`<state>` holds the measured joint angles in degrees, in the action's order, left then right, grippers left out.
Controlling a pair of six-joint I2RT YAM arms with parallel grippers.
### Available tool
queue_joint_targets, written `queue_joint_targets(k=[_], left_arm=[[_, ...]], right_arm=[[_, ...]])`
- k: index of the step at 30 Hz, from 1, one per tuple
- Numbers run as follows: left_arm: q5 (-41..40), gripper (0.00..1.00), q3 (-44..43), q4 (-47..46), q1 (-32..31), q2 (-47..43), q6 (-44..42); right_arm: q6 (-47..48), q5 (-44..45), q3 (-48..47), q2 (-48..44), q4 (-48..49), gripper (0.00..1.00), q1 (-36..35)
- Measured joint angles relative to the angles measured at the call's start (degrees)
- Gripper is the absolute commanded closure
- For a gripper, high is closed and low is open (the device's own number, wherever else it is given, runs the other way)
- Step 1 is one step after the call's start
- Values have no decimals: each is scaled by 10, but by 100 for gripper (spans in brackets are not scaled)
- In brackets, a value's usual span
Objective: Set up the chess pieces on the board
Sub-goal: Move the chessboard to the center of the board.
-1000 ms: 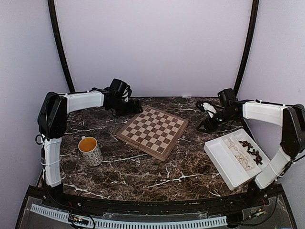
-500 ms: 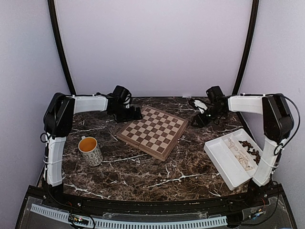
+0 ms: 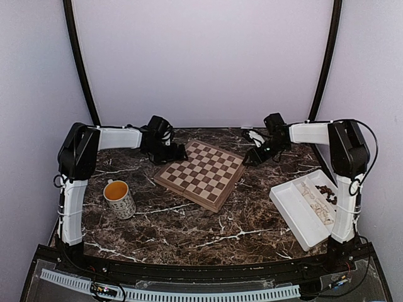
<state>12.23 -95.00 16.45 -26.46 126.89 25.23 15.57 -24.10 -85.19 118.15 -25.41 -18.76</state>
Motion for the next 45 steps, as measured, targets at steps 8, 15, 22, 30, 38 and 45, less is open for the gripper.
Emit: queue_joint_targets(k=[8,15,22,30,38,45], left_arm=[[21,7,70,-30,0,-34,1],[19,8,145,-30,-29,-87,1],[23,9,242,-32,-68,-157,16],[18,10,331,-36,-109,-228,36],[-8,10,374,-24,-120,-275,38],[-59,11,360,11,-120,-326,14]], right_arm=[[4,-65,-56,37,-21,35,0],[6,-77,-67,56,-33,35,-1],[13,-77,-67,57,-38,35,-16],[25,-82,-62,56,-37,37,-38],[23,-85,-59,50,-45,34,-41],[6,-62,-142,50,-76,29,-18]])
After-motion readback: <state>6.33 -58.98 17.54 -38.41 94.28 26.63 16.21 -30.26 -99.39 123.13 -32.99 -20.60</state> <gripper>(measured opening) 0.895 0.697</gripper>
